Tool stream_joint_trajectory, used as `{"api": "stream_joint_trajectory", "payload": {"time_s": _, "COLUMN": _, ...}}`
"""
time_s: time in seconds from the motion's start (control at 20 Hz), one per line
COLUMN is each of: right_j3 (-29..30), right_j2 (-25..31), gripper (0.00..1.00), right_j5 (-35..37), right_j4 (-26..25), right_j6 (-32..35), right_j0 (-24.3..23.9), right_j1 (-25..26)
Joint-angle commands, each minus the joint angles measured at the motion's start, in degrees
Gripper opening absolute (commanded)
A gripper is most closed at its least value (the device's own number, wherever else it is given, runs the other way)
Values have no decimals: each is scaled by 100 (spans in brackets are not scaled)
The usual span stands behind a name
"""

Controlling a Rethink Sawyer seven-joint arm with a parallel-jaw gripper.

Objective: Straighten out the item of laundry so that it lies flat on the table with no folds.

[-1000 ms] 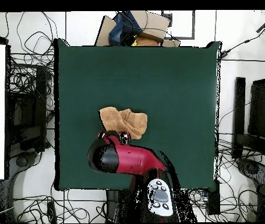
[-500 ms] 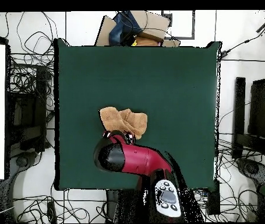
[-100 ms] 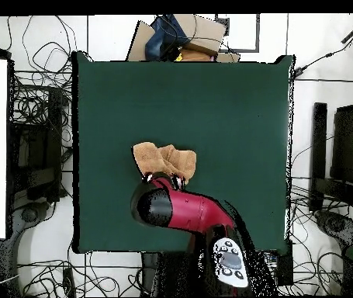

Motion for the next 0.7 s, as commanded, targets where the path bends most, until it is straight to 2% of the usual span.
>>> {"api": "stream_joint_trajectory", "payload": {"time_s": 0.05, "right_j3": -343, "right_j2": 48, "gripper": 100, "right_j5": 543, "right_j4": 377, "right_j6": 1176, "right_j0": 105, "right_j1": 235}}
{"api": "stream_joint_trajectory", "payload": {"time_s": 0.3, "right_j3": -445, "right_j2": -87, "gripper": 100, "right_j5": 450, "right_j4": 538, "right_j6": 1294, "right_j0": 254, "right_j1": 404}}
{"api": "stream_joint_trajectory", "payload": {"time_s": 0.5, "right_j3": -423, "right_j2": 145, "gripper": 100, "right_j5": 234, "right_j4": 666, "right_j6": 1303, "right_j0": 162, "right_j1": 545}}
{"api": "stream_joint_trajectory", "payload": {"time_s": 0.7, "right_j3": -393, "right_j2": -19, "gripper": 100, "right_j5": 307, "right_j4": 810, "right_j6": 1403, "right_j0": 384, "right_j1": 432}}
